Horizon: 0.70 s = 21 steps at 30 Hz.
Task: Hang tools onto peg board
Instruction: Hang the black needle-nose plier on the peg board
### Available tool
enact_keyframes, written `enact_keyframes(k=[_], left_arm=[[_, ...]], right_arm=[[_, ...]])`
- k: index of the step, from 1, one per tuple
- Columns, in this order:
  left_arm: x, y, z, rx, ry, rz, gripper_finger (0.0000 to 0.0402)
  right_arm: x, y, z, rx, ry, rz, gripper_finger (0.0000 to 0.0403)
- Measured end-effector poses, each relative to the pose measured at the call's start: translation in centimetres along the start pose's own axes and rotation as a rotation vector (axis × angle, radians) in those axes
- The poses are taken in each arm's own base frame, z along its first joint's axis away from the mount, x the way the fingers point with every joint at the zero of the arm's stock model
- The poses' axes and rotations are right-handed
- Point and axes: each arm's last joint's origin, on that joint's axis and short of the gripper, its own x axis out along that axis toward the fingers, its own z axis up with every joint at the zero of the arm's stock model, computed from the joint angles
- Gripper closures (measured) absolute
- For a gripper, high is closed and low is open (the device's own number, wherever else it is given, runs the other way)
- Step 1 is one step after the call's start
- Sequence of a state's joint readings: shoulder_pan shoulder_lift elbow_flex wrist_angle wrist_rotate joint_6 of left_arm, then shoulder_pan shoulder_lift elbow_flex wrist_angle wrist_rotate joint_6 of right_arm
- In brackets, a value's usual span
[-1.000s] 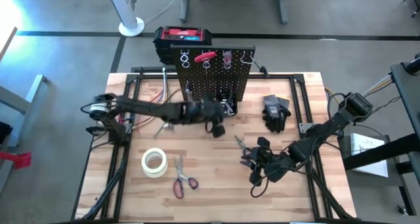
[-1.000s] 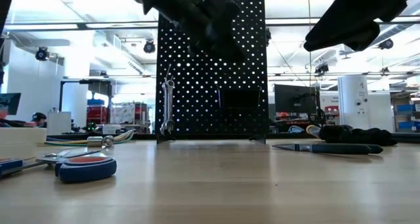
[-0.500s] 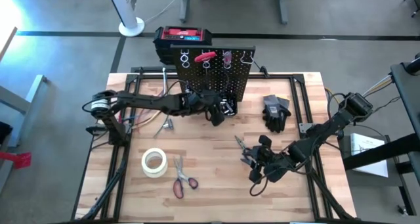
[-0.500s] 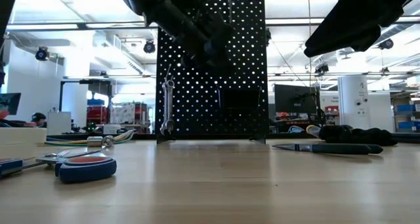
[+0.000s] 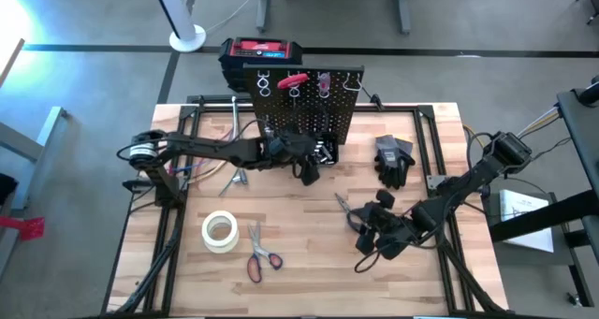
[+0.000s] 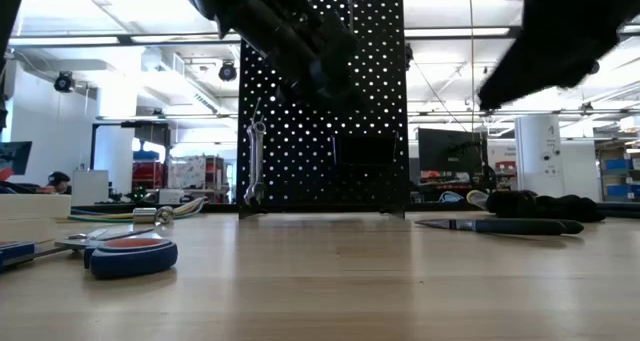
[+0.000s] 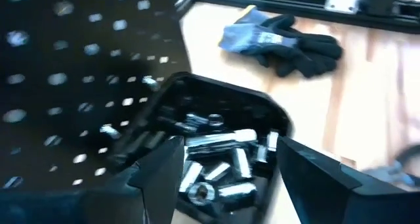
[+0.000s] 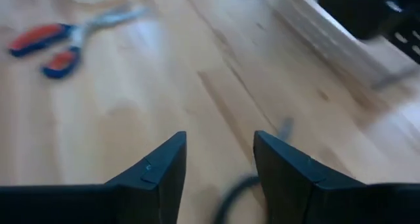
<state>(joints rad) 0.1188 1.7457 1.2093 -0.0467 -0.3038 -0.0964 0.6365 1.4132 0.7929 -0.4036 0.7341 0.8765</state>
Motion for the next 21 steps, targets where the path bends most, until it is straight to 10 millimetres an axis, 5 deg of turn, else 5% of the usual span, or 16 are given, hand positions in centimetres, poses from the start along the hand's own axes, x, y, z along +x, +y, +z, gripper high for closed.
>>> enact_keyframes(k=[8,21], left_arm=[[-1.8,-3.6,-3.3,0.081,0.050,-0.089,0.0169],[-6.8,-9.6,-11.3,0.026,-0.012,-0.250,0.0169]], right_arm=[[0.9,-1.9,-3.0,0.135,0.130,-0.062,0.0220],[2.6,-2.6,-6.2,0.347,0.150,0.182,0.0261]])
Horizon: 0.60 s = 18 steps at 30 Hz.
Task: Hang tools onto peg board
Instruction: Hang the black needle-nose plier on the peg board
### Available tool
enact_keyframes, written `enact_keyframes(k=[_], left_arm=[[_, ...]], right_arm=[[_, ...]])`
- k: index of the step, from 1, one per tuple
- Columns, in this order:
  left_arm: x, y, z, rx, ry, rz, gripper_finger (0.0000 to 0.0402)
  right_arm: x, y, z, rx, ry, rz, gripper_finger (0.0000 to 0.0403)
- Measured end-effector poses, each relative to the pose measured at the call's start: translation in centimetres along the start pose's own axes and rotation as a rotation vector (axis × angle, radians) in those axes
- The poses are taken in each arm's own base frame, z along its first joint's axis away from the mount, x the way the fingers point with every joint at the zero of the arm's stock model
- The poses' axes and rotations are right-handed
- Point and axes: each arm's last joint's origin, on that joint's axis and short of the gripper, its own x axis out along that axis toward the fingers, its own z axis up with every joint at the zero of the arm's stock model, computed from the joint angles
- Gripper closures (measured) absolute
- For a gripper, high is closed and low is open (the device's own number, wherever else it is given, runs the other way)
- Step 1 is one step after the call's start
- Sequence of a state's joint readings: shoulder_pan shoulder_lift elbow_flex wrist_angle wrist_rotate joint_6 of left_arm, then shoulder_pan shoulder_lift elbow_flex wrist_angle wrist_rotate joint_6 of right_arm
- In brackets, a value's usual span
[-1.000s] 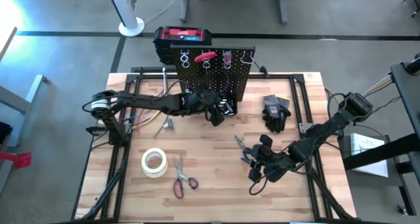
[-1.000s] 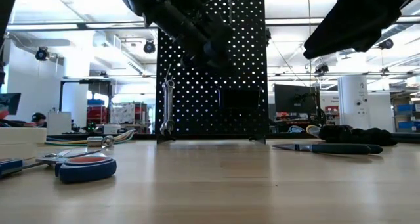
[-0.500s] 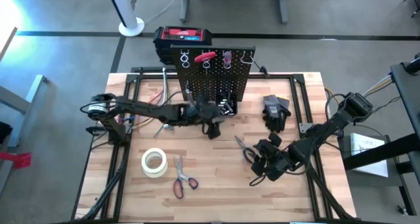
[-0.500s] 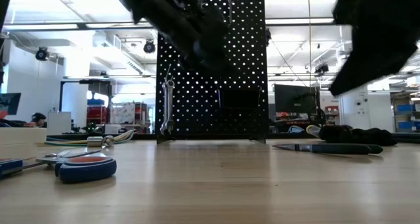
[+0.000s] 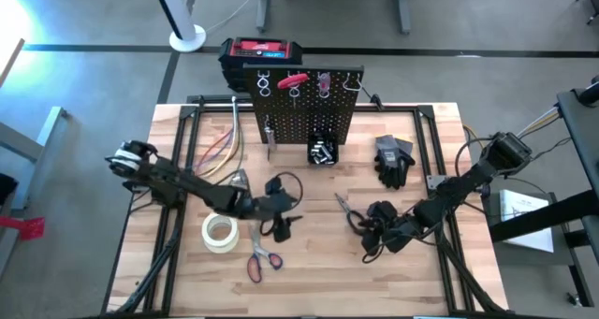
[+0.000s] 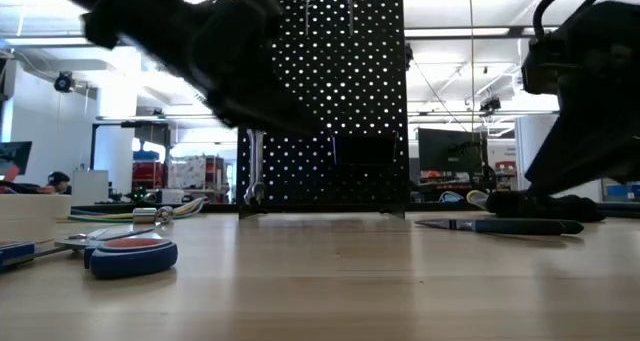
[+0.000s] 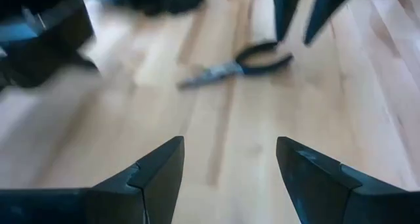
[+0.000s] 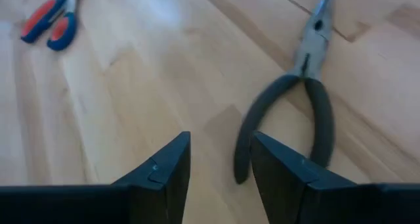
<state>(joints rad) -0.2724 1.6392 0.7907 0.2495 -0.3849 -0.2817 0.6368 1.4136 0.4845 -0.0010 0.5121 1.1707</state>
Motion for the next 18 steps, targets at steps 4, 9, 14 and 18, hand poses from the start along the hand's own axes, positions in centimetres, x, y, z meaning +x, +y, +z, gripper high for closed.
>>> enact_keyframes(k=[4,9,14,18], left_arm=[[0.1,-0.5,-2.1,-0.077,0.048,0.016,0.0169],[0.5,-1.3,-3.6,-0.091,0.076,0.045,0.0169],[0.9,-2.0,-3.9,-0.079,0.072,0.059,0.0169],[1.2,-2.4,-4.1,-0.070,0.081,0.057,0.0169]], right_arm=[[0.1,-0.1,-0.2,0.055,0.030,0.004,0.0271],[0.8,-0.2,-0.6,0.047,0.024,-0.043,0.0284],[0.8,0.4,0.1,-0.015,-0.088,-0.169,0.0288],[0.2,1.5,1.0,-0.128,-0.097,-0.217,0.0279]])
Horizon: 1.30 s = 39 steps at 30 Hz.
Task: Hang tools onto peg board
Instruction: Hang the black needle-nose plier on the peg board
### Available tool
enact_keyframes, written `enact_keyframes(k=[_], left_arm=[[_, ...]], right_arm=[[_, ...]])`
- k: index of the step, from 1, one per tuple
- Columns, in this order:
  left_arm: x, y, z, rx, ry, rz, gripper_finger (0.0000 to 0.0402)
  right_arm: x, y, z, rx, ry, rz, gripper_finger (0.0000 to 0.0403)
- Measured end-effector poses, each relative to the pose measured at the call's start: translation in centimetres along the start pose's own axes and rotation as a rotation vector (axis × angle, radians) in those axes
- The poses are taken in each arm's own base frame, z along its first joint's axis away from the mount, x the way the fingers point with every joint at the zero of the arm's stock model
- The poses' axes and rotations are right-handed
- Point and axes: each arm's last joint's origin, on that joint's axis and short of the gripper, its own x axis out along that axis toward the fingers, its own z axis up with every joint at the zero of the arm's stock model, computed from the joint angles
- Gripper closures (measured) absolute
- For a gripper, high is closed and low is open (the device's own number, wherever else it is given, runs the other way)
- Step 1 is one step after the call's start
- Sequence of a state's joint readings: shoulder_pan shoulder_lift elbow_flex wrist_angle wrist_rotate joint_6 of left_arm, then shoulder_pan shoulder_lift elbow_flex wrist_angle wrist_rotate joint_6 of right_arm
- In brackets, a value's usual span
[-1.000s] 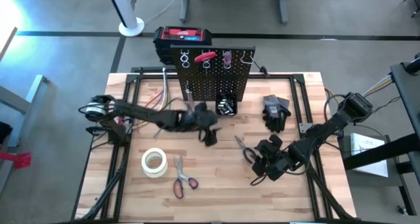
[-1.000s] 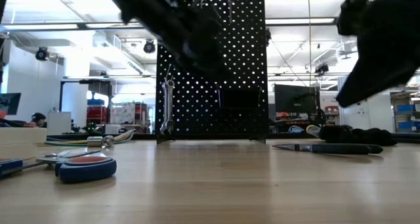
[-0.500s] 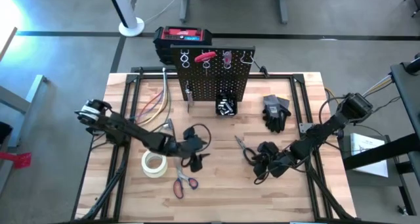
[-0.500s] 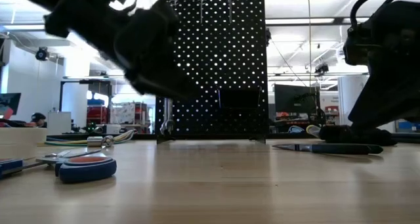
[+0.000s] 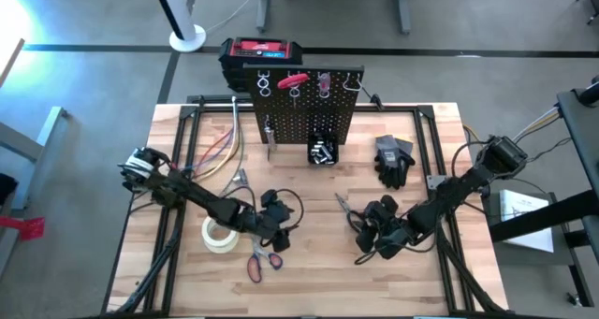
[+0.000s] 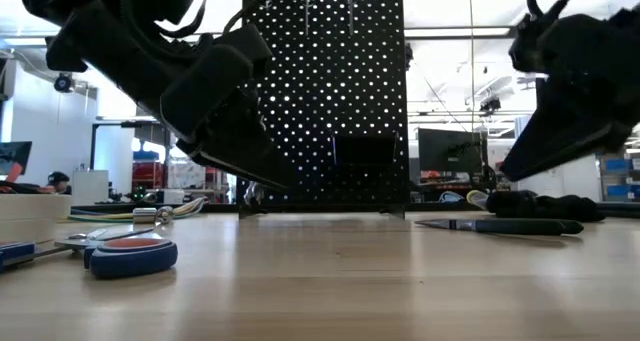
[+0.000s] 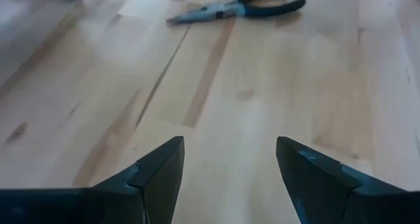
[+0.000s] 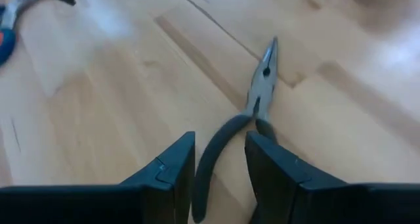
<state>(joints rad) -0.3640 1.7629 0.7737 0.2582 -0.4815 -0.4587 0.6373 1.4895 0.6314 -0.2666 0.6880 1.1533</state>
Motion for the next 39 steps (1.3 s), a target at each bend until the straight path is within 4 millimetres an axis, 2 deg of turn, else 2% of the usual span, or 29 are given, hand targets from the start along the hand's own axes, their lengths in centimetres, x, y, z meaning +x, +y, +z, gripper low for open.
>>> enact_keyframes(k=[5,14,28,35,39], left_arm=[[0.5,-0.2,-0.4,0.018,0.015,0.005,0.0169],[1.0,-0.5,-1.1,0.025,0.024,0.002,0.0169],[0.9,-0.7,-1.0,0.067,0.012,-0.032,0.0171],[0.9,-0.8,-1.1,0.069,0.016,-0.038,0.0171],[0.9,-0.8,-1.1,0.069,0.016,-0.038,0.0171]], right_arm=[[-0.3,-0.1,0.2,-0.136,0.047,-0.055,0.0261],[0.2,-1.3,-0.7,-0.158,0.102,-0.075,0.0237],[1.3,-2.8,-0.8,-0.070,0.150,-0.111,0.0266],[1.6,-2.3,-0.8,-0.041,0.112,-0.015,0.0267],[1.8,-2.8,-0.9,-0.045,0.113,-0.050,0.0268]])
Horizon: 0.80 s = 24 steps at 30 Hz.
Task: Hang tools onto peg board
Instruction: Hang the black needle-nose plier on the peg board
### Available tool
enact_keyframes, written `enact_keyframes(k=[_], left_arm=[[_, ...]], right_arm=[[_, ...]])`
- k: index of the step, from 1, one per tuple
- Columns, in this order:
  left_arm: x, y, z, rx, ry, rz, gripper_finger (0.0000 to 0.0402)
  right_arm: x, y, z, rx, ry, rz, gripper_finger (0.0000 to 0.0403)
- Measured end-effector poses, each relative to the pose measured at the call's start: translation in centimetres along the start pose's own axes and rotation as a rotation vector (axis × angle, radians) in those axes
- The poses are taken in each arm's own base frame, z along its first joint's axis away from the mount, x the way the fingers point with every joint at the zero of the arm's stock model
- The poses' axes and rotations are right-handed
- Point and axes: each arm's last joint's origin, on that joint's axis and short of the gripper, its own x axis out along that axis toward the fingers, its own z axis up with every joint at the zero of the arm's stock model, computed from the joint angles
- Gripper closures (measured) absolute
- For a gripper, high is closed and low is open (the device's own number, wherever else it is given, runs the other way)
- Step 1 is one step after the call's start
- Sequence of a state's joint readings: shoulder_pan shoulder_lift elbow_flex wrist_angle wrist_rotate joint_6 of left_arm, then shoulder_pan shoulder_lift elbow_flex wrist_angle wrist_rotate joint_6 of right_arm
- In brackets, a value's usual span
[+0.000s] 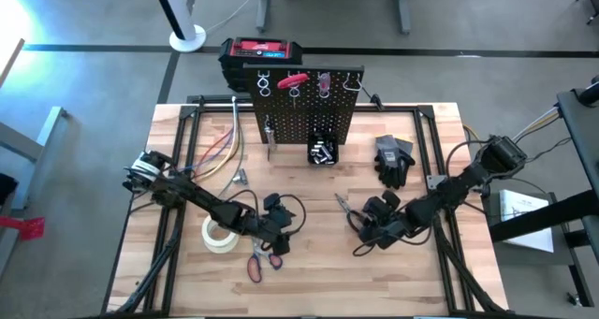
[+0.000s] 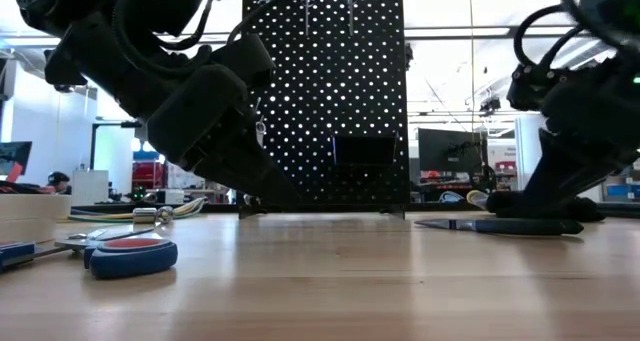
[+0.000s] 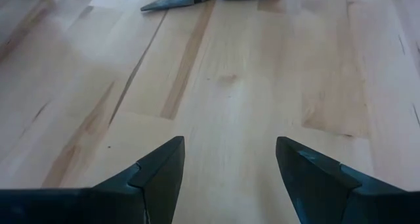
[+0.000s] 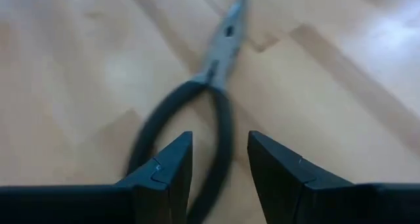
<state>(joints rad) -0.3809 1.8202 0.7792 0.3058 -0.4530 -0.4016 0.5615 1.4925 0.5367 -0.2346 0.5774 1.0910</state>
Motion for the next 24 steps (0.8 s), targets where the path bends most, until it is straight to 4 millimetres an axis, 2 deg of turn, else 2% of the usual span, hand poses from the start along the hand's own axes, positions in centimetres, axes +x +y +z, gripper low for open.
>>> enact_keyframes(k=[13,17,24], left_arm=[[0.0,-0.1,-0.1,-0.022,0.007,-0.018,0.0171],[-0.1,-0.4,-0.2,-0.026,0.011,-0.032,0.0171],[-0.2,-0.4,-0.2,0.002,0.013,-0.034,0.0171]], right_arm=[[0.7,-1.5,-1.0,0.018,-0.023,-0.026,0.0237],[1.0,-1.8,-1.3,-0.003,-0.035,-0.005,0.0253],[1.2,-2.6,-1.8,-0.033,-0.041,-0.012,0.0310]])
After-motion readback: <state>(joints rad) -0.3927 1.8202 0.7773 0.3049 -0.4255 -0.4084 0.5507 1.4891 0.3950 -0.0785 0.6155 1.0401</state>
